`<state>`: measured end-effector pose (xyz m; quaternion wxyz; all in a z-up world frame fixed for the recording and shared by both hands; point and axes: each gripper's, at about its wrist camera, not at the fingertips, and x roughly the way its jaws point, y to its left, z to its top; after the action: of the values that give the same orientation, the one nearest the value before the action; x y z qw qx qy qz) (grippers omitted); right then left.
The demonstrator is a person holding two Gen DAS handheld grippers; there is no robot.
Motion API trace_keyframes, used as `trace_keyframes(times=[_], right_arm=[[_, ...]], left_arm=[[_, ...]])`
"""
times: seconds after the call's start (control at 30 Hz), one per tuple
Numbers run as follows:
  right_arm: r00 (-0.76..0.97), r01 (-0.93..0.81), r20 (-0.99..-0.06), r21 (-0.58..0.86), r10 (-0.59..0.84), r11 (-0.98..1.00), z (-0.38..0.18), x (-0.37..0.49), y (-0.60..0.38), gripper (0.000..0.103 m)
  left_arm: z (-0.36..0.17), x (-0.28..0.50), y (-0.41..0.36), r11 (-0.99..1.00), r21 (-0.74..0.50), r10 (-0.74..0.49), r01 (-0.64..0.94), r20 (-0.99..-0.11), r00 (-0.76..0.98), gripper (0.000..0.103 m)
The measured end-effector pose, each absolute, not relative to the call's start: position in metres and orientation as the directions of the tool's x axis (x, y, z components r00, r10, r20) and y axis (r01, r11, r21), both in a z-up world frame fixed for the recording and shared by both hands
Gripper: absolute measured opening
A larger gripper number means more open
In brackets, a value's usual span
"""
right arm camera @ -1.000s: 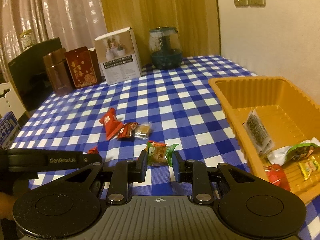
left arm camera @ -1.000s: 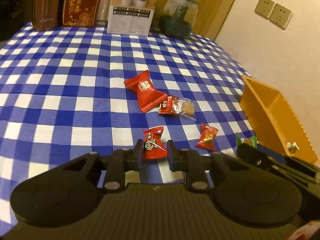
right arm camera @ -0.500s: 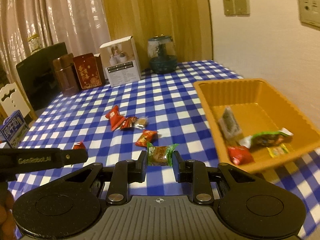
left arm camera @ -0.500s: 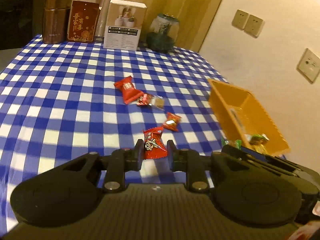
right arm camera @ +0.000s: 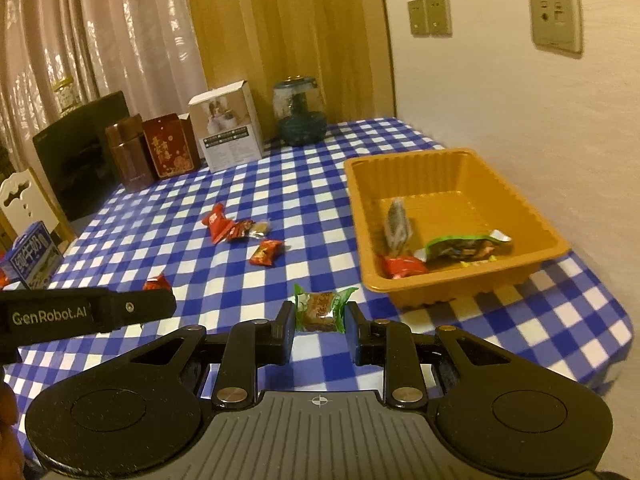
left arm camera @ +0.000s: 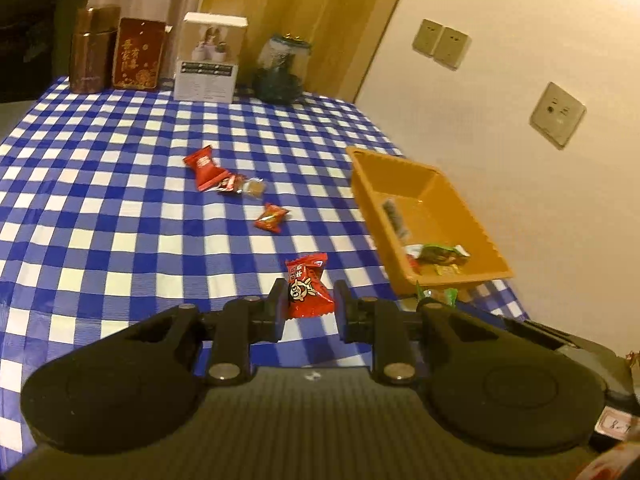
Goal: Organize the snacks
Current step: 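Carry both candies over the orange tray and open both grippers to drop them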
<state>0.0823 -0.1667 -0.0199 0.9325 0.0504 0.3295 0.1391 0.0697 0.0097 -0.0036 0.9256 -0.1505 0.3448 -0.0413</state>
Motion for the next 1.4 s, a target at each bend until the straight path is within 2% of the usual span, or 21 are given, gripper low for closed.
trace_keyframes(times=[0.67,1.4], right_arm=[[0.776,-0.105,-0.599,0.188,0.198,0.977,0.01,0.079,-0.245,0.027],[0.772,-0.052,-0.611,0.211,0.173,0.976,0.001,0.163,-0.303,0.027]], left_arm=[[0.019,0.092,-0.063,0.954,-0.281,-0.268,0.106,-0.638,0.722,0.021],[-0.005,0.18,-0.114,0.941,-0.293,-0.327,0.169,-0.658,0.678,0.021]])
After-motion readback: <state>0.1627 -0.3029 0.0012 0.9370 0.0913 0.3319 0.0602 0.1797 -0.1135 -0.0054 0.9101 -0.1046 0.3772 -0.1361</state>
